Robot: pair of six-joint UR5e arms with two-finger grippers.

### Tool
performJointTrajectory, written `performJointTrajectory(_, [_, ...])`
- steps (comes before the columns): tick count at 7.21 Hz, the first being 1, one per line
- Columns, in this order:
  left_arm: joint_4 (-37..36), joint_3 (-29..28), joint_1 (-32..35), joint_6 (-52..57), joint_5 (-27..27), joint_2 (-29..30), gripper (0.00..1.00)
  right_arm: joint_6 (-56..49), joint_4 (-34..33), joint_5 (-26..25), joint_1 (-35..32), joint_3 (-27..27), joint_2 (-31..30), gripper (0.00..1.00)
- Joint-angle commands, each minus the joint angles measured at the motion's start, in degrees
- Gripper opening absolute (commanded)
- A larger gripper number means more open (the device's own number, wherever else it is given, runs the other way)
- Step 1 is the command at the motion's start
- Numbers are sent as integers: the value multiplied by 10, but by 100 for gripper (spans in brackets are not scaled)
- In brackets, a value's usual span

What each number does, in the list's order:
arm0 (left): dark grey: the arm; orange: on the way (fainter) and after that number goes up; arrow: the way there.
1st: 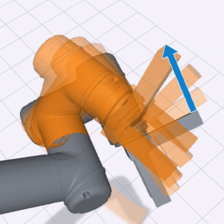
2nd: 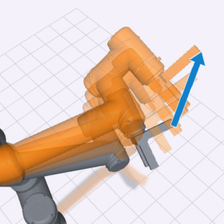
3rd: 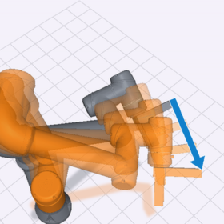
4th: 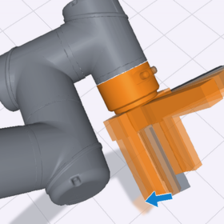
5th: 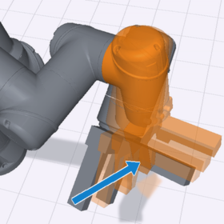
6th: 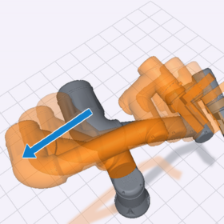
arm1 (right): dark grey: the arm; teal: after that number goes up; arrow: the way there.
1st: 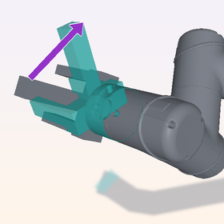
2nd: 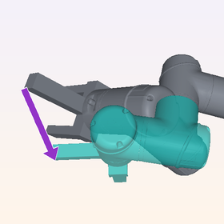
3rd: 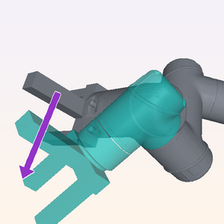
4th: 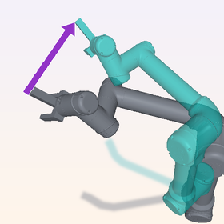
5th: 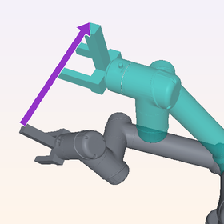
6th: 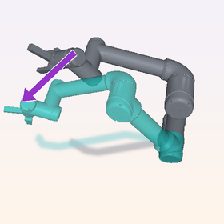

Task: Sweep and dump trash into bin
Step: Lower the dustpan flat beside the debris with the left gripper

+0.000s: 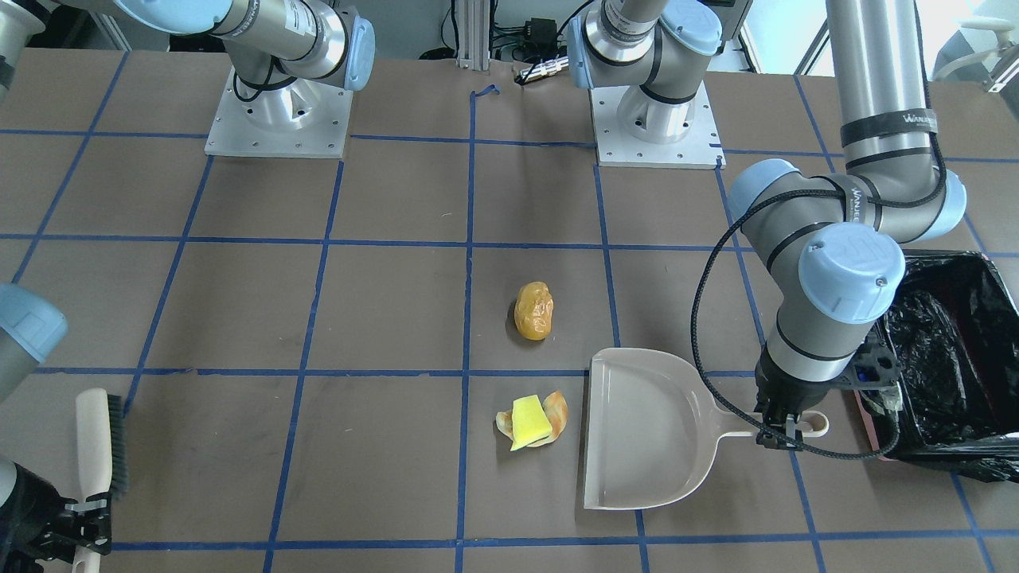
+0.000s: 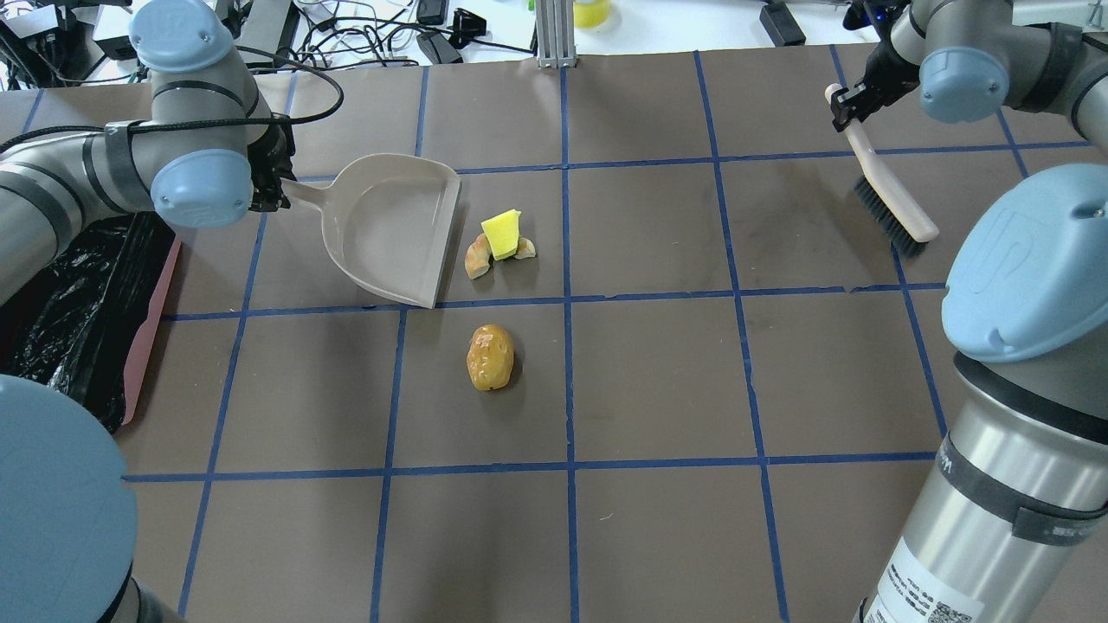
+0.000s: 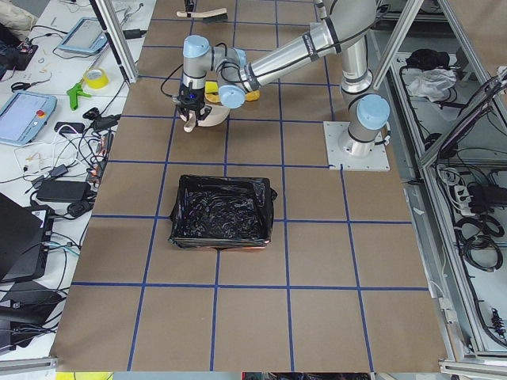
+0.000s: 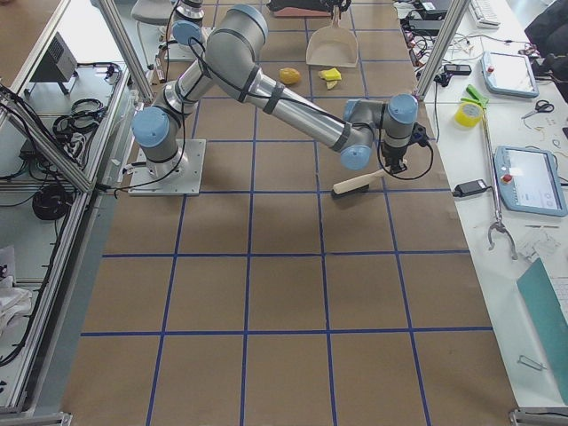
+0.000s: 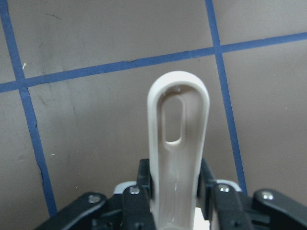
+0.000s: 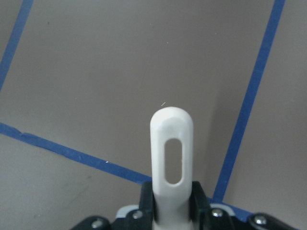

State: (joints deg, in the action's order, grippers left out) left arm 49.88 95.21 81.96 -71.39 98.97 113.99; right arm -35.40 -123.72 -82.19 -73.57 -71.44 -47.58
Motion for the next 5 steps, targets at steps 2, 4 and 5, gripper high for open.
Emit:
performJointTrajectory(2, [-2, 8, 21, -8, 14, -1, 0, 15, 8, -3, 0, 7, -10, 6])
performJointTrajectory(4, [1, 12, 23, -12, 28, -2, 0, 91, 42, 1, -10, 9, -32, 0])
performJointTrajectory(5, [10, 16, 25, -20, 35, -2, 0, 152, 58, 1, -28, 9, -53, 0])
